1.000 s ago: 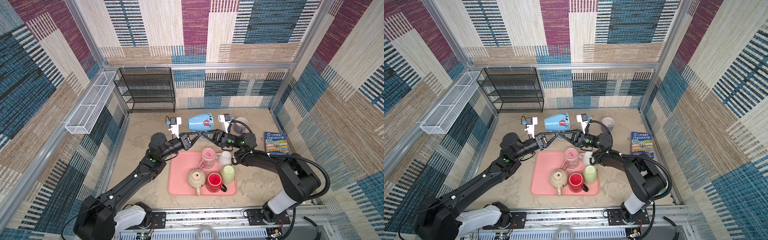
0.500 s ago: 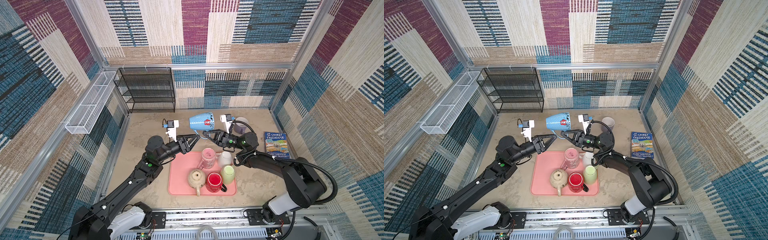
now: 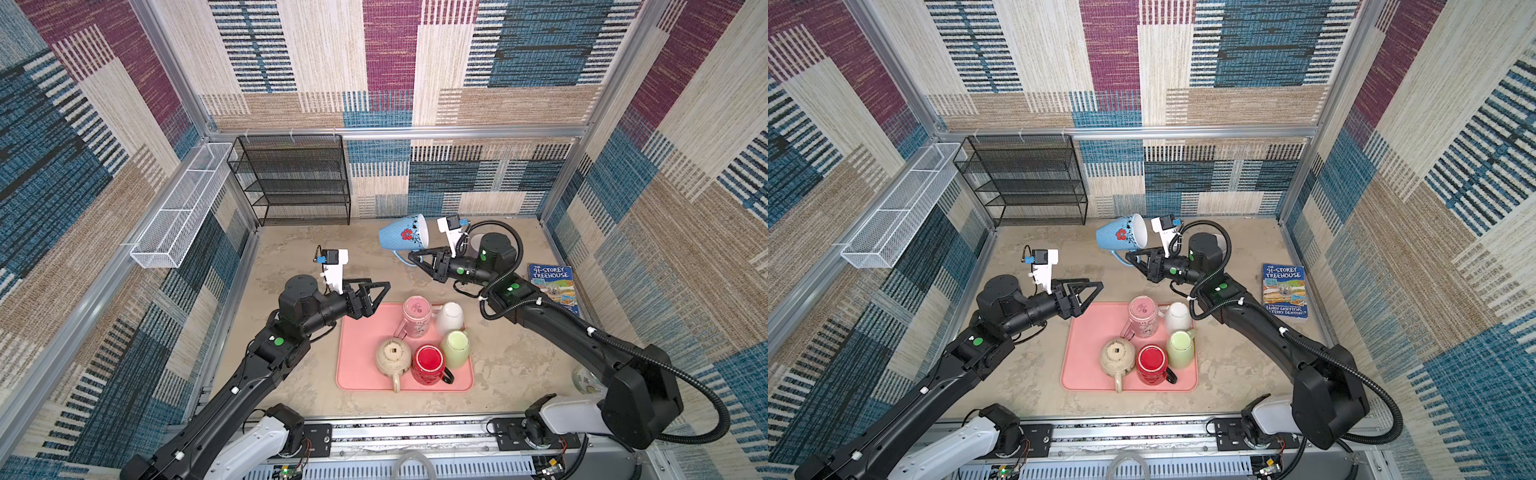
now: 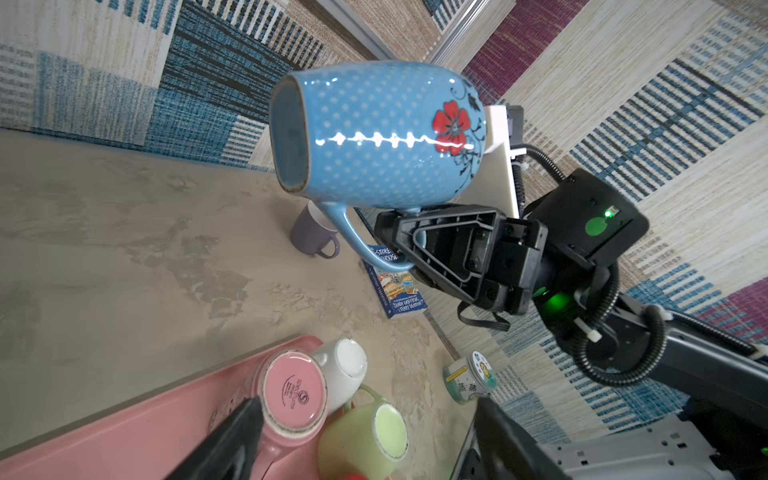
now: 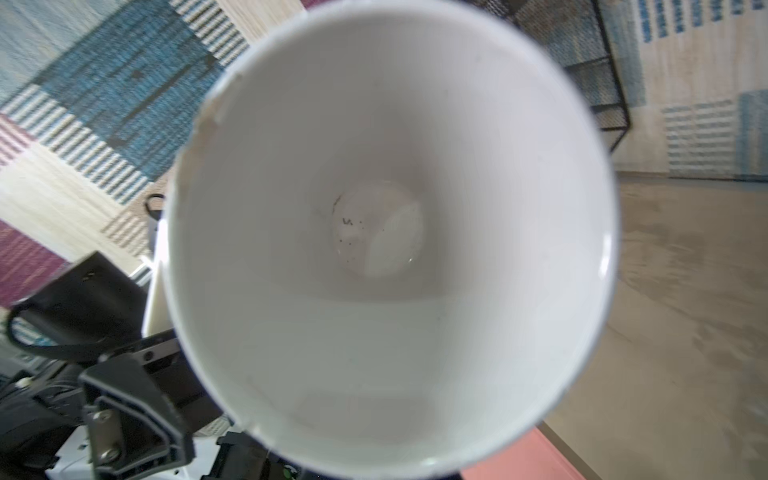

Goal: Turn the mug right side up
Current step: 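Carry the light blue mug beyond the tray with the right gripper while the left withdraws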

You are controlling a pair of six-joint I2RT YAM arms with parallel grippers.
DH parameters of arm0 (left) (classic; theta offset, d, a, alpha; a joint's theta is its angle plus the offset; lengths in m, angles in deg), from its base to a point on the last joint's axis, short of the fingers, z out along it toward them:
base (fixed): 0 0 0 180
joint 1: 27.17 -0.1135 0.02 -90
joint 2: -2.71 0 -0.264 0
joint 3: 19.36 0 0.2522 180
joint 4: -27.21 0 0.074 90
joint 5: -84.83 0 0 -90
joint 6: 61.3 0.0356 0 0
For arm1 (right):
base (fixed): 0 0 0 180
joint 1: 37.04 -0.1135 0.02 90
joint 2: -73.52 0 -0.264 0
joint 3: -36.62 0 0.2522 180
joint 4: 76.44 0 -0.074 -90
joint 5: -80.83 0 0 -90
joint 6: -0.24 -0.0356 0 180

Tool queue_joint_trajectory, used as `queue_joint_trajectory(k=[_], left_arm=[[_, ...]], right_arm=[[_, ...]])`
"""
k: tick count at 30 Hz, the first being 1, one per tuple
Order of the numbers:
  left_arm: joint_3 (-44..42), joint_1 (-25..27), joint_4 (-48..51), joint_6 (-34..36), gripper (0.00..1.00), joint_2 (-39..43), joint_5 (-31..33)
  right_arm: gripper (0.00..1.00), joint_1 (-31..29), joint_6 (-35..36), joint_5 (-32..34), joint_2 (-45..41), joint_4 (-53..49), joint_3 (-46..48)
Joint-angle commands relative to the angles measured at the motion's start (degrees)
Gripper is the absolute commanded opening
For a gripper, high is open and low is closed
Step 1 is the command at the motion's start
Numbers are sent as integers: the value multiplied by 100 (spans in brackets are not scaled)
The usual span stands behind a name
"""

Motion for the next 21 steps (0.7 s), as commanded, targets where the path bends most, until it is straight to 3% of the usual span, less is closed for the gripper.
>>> queue_joint_trajectory(k=[1, 8, 14, 21], left_arm=[[284, -14, 1104, 590, 86, 76, 381], [908, -14, 2570, 1141, 86, 28, 1099], [1015, -14, 3013, 1385, 87, -87, 1226], [1093, -14, 3454, 1755, 87, -402, 1407]], right_arm=[[0, -8, 887, 636, 3, -1421, -333], [0, -10, 1540, 2043, 229, -2961, -961], [0, -8, 1692, 3280, 741, -3592, -1208], [0, 151, 1822, 3865, 1462, -3981, -1623]])
